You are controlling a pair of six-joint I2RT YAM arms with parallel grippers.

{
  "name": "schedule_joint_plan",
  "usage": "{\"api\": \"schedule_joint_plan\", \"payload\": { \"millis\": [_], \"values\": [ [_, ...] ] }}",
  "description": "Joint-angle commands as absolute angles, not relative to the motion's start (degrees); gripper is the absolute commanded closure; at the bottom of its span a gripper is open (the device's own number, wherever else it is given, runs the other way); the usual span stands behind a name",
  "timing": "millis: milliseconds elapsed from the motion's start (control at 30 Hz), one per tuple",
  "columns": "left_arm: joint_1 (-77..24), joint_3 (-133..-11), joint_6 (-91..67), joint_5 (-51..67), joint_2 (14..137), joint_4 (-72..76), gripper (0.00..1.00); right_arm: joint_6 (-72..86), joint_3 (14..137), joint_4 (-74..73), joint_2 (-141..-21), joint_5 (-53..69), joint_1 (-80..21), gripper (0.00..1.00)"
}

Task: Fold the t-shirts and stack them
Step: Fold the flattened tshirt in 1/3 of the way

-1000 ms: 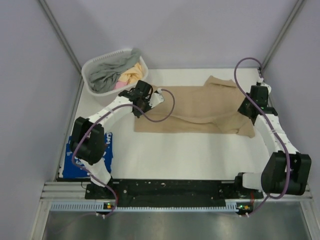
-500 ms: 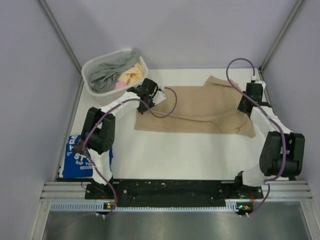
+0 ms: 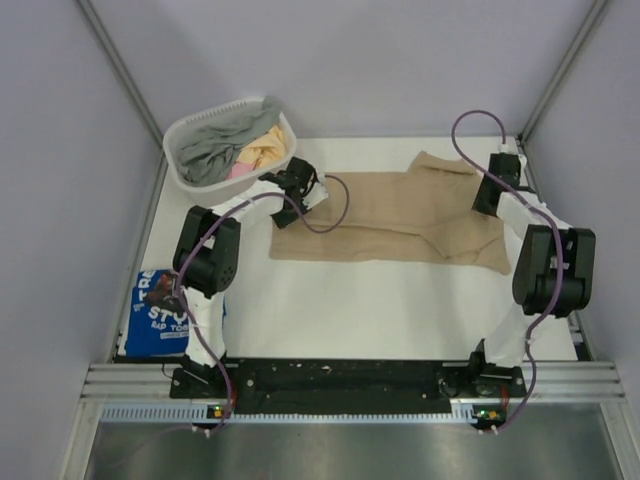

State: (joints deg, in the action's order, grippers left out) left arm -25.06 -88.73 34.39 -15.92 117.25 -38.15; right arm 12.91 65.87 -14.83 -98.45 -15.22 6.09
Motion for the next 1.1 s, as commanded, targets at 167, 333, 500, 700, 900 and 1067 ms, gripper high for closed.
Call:
{"api": "schedule_joint_plan", "payload": {
  "millis": [167,333,500,700,900,1067],
  "values": [
    [-24.17,-94.49,36.38,-14.88,109.27,-39.20,0.35,25.72,78.95,-32.24,-97.40,-26.20,12.82,0.03],
    [-24.17,-82.56,44.89,-1.08,100.03,-40.51,0.35,39.18,60.69,-30.68,-83.60,-17.42,20.11,0.17],
    [-24.35,-72.61,51.06,3.00,98.96,-38.68,0.34,42.36,47.30,-22.96,-76.91,-12.83,22.41,0.40],
    [-24.61,-70.49,50.63,3.25,103.62,-33.76,0.32,43.68,44.30,-17.32,-81.02,-8.96,22.41,0.48],
    [-24.96,-68.82,48.96,2.46,105.99,-30.06,0.35,42.72,43.59,-15.38,-84.90,-12.13,22.50,0.45],
    [-24.96,-68.11,47.38,2.37,107.05,-27.60,0.68,43.06,43.59,-12.57,-87.26,-10.73,22.50,0.58]
  ]
}}
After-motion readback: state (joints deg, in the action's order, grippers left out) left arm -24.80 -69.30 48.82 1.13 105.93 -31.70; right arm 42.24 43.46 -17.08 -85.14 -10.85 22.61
